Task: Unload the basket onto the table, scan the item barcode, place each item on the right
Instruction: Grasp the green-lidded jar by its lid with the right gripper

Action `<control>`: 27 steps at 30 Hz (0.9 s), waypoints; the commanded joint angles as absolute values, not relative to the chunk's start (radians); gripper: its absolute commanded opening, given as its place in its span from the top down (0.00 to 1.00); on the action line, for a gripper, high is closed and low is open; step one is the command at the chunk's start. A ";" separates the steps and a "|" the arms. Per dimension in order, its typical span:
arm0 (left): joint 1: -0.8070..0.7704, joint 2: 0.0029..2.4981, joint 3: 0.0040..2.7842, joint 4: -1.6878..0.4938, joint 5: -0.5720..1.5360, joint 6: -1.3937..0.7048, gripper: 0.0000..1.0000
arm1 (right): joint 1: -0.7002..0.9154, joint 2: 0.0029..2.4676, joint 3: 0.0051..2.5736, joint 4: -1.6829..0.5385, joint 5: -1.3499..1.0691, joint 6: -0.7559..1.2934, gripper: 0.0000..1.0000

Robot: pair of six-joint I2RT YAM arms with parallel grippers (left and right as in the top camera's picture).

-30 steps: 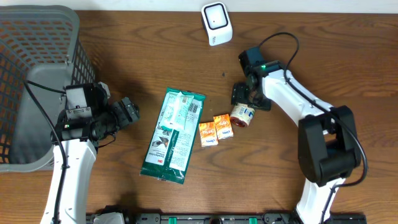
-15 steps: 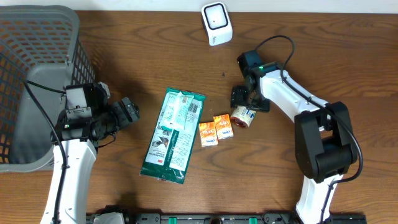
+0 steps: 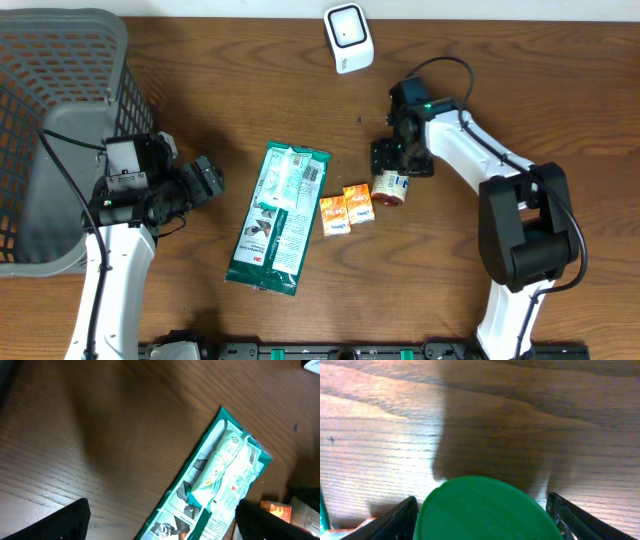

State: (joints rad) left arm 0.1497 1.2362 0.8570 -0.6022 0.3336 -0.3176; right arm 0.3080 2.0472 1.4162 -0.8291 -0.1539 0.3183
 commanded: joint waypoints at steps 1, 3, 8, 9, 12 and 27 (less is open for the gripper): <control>0.159 1.241 0.863 -0.605 0.320 -0.331 0.07 | 0.298 2.053 1.420 -0.833 -0.162 0.345 0.22; 0.159 1.241 0.863 -0.605 0.320 -0.331 0.07 | 0.298 2.053 1.420 -0.835 -0.162 0.366 0.23; 0.159 1.241 0.863 -0.605 0.320 -0.331 0.07 | 0.289 2.053 1.483 -0.882 -0.162 0.369 0.27; 0.159 1.241 0.863 -0.605 0.320 -0.331 0.07 | 0.289 2.053 1.518 -0.908 -0.162 0.369 0.28; 0.159 1.241 0.863 -0.605 0.320 -0.331 0.07 | 0.290 2.053 1.575 -0.952 -0.163 0.369 0.27; 0.159 1.241 0.863 -0.605 0.320 -0.331 0.07 | 0.331 2.054 1.559 -1.025 -0.076 0.403 0.12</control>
